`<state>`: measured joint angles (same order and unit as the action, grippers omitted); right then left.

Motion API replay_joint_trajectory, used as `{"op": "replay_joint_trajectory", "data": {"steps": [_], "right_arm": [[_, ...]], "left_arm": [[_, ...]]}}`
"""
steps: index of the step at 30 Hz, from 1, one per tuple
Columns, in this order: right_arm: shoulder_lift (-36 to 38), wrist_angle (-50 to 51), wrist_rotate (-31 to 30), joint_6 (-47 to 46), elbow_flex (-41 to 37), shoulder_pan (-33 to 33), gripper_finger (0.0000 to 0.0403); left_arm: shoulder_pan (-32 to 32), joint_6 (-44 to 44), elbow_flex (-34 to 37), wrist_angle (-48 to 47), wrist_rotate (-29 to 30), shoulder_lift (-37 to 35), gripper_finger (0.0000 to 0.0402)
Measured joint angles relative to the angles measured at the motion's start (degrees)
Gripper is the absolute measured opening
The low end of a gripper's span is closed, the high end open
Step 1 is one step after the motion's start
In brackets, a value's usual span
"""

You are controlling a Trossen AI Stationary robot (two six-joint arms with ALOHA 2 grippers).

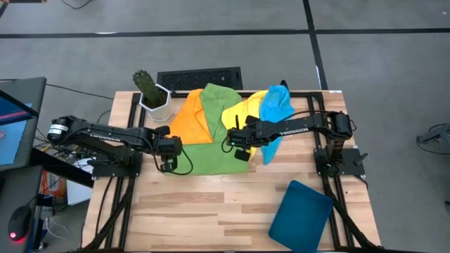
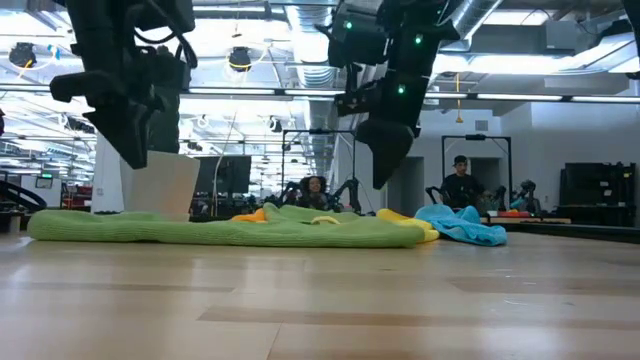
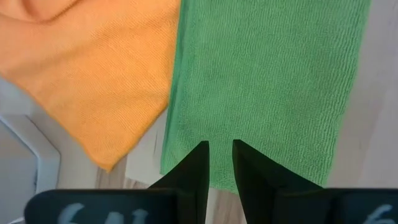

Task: Fold microfiber towels
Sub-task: Fold the right green microfiber towel

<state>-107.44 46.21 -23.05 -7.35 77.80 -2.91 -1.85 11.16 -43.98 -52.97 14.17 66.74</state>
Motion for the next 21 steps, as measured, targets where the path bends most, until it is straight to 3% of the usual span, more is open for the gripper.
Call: {"op": "replay_joint_trajectory", "data": {"steps": [7, 12, 17, 21], "right_arm": [[1.56, 1.79, 0.85, 0.38, -0.07, -0.31, 0.0195], [3.46, 3.2, 3.29, 0.39, -0.08, 3.38, 0.0199], [4.17, 2.5, 3.48, 1.18, -0.02, 6.08, 0.0196], [4.17, 3.24, 3.5, 0.9, -0.02, 6.48, 0.0198]], "left_arm": [[-1.93, 2.86, 0.02, 0.02, -1.66, -1.67, 0.0064], [-4.15, 4.05, 3.87, 3.37, 2.8, -6.78, 0.0064], [-0.16, 3.86, 4.95, 7.67, -1.71, -13.29, 0.0064], [6.14, 8.11, 4.67, 11.21, -2.37, -13.04, 0.0062]]}}
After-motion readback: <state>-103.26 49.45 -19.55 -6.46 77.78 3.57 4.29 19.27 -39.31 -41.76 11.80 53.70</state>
